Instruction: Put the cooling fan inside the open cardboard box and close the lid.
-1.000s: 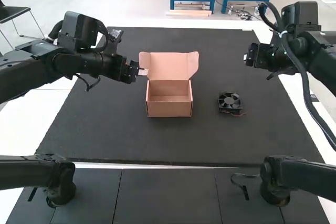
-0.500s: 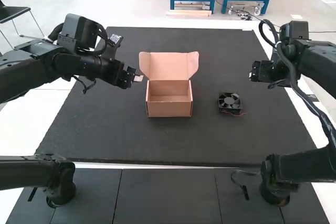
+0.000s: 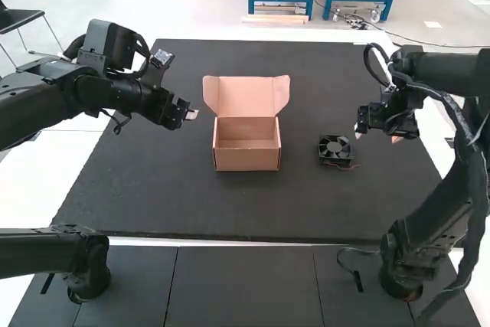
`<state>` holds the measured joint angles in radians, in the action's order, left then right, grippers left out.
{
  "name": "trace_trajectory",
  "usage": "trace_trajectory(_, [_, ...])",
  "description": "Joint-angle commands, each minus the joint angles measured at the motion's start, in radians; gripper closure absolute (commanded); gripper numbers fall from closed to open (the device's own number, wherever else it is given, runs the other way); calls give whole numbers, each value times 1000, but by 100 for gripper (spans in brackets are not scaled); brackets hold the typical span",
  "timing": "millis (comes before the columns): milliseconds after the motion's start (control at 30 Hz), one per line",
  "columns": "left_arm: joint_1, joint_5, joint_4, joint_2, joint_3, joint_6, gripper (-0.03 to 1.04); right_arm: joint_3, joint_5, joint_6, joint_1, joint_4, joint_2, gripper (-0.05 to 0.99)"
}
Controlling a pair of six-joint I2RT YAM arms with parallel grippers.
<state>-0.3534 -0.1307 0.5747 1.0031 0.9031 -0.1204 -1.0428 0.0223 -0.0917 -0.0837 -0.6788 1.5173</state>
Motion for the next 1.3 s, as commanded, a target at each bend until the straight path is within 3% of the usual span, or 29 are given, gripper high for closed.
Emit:
trace_trajectory(0, [7,-4,1,5,54,-36,5,-69,48,-9,-10,-16,64,3])
trace_trajectory(467, [8,-43,-9,12,86,-30,5,-174,88,50,-5,-36,253,3])
trace_trajectory(1100, [8,-52,-12,14,97,-7,5,-220,56,64,-5,-28,380,3])
trace_trajectory(1267, [8,-52,-12,14,111,-7,5,-235,22,67,-4,-28,400,3])
